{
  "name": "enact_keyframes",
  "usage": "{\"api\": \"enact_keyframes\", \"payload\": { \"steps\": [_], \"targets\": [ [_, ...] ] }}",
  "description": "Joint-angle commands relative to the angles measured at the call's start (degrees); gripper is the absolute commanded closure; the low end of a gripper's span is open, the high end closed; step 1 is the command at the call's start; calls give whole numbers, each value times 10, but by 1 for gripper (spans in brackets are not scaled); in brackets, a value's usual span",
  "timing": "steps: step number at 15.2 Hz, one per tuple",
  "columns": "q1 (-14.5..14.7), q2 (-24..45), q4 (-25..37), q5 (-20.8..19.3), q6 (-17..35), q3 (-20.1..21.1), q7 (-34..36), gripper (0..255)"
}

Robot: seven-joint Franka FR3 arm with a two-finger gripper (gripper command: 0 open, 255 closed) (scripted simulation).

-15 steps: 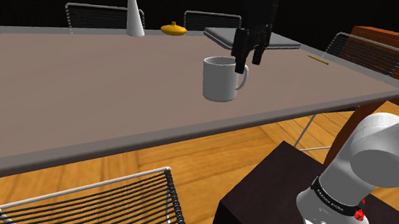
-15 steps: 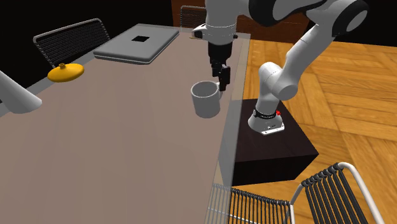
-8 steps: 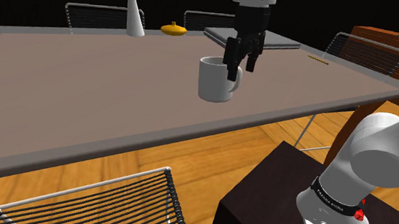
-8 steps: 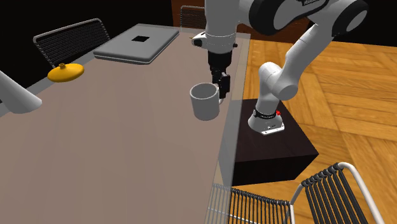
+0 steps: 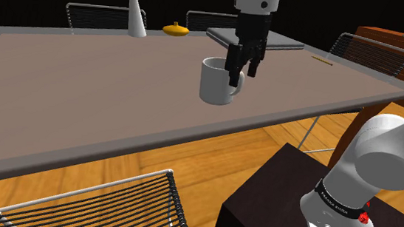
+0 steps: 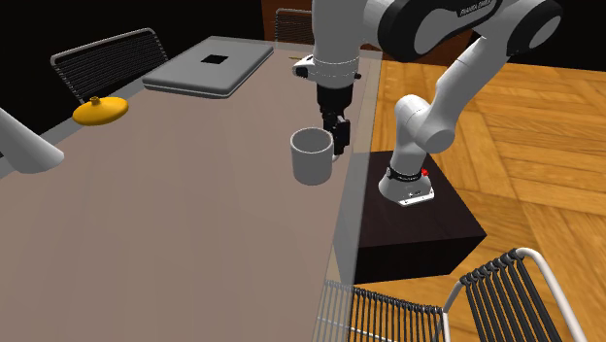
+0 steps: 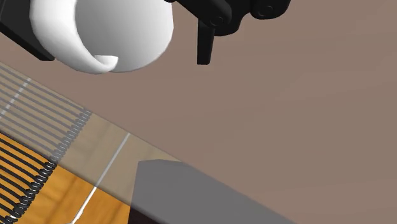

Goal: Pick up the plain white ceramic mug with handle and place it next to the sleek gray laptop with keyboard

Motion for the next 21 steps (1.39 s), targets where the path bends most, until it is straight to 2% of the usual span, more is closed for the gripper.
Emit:
{"api": "enact_keyframes", "payload": {
  "steps": [1, 2, 11, 21],
  "targets": [
    [0, 0, 0, 0, 0, 0, 0, 0],
    [0, 0, 0, 0, 0, 0, 0, 255],
    [0, 0, 0, 0, 0, 0, 0, 255],
    [-5, 15, 89, -7, -74, -6, 4, 255]
  ]
}}
